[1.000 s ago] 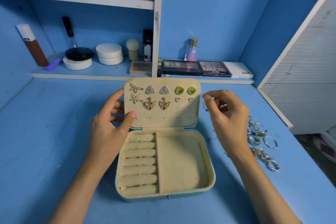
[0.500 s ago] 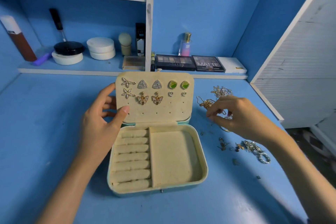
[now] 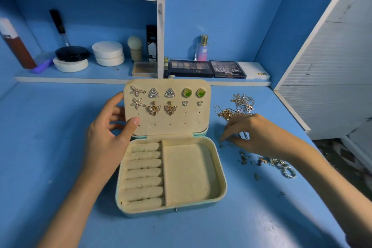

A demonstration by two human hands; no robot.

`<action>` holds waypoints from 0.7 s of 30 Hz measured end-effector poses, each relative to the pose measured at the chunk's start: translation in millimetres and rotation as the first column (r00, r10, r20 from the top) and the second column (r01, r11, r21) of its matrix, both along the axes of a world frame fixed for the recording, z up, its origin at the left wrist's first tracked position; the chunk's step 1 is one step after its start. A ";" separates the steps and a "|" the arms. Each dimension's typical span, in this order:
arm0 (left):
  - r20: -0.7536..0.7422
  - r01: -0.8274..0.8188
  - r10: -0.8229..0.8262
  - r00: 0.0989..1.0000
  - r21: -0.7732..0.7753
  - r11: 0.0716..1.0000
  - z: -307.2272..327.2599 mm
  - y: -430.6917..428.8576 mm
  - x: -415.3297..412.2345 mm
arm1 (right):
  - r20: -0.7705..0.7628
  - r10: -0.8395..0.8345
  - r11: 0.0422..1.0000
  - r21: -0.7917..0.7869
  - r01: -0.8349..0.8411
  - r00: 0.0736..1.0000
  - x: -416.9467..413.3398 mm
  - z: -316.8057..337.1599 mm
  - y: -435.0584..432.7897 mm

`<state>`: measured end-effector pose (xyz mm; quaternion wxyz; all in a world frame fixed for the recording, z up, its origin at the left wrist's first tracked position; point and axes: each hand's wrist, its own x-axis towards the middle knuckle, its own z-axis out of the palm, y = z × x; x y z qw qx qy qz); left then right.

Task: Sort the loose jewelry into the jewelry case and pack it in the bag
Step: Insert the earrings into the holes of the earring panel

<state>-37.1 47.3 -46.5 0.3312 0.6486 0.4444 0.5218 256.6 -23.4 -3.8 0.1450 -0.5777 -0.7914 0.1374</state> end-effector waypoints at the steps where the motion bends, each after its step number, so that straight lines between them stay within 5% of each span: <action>1: 0.002 0.000 0.000 1.000 0.003 1.000 0.1 -0.1 0.0 | 0.001 -0.003 1.000 -0.003 0.003 1.000 -0.1 -0.3 -0.2; 21: 0.010 -0.013 0.013 1.000 0.002 1.000 -1.2 0.3 1.6 | 0.070 -0.062 0.997 -0.049 0.066 0.996 -7.1 4.2 7.3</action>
